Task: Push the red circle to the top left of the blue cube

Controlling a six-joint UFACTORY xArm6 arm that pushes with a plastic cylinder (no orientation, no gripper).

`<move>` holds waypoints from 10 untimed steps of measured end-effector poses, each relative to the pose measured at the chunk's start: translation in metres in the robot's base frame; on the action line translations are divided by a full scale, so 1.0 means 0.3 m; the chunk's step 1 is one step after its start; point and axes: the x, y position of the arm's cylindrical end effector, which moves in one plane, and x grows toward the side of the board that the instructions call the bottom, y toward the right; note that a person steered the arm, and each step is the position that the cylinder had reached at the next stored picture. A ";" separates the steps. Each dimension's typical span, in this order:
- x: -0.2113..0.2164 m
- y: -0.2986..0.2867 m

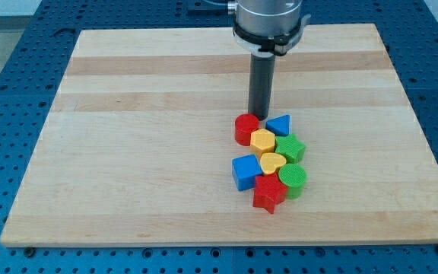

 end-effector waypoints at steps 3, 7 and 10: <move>0.032 -0.146; 0.017 -0.256; 0.105 -0.170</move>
